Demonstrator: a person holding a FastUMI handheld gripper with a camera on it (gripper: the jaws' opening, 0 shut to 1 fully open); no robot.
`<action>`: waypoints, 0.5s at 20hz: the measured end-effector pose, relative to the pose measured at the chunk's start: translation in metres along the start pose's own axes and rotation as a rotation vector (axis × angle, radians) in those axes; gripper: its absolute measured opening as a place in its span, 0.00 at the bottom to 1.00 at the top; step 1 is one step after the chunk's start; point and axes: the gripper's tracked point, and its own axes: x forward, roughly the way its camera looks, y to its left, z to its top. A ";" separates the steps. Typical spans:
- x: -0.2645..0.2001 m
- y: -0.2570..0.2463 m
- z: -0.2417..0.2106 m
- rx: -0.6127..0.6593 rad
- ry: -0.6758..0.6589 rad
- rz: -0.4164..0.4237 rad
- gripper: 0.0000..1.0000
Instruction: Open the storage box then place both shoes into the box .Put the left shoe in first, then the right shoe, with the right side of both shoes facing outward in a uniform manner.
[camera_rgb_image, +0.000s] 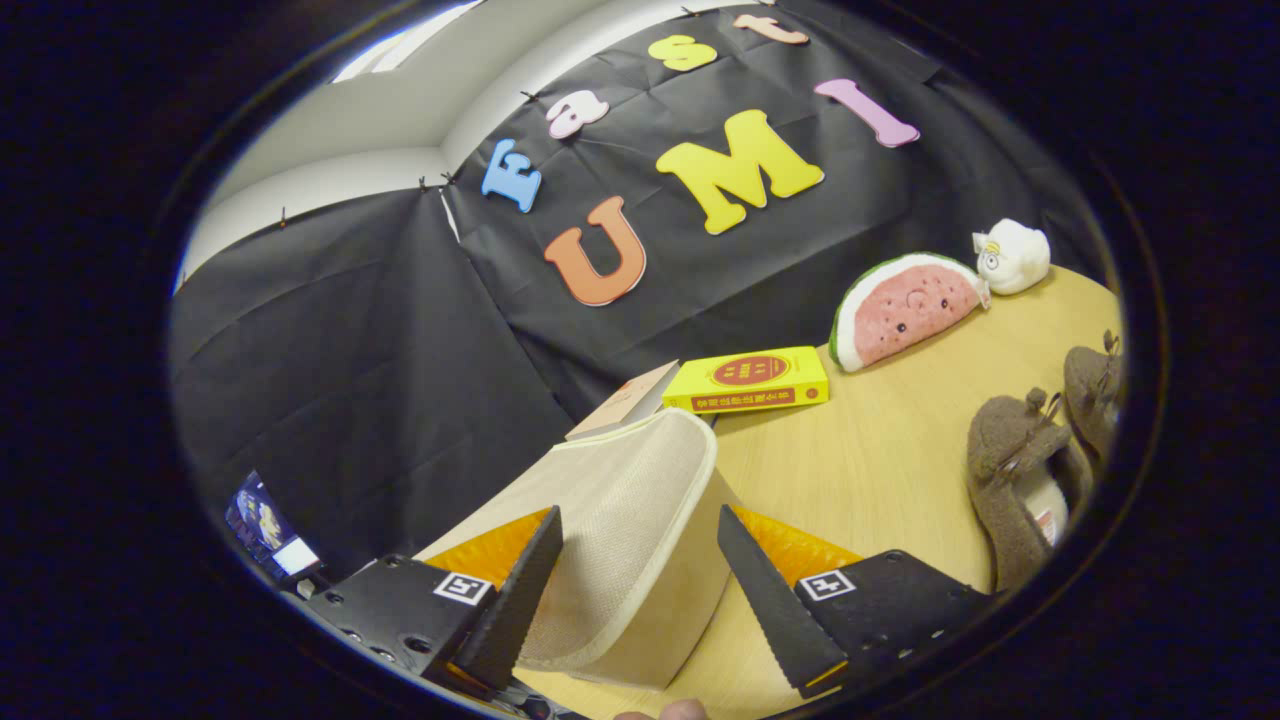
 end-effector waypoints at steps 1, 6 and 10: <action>0.003 0.002 -0.002 0.014 0.006 0.008 0.96; 0.015 0.009 -0.018 0.131 0.071 0.055 0.96; 0.019 0.013 -0.017 0.162 0.087 0.060 0.96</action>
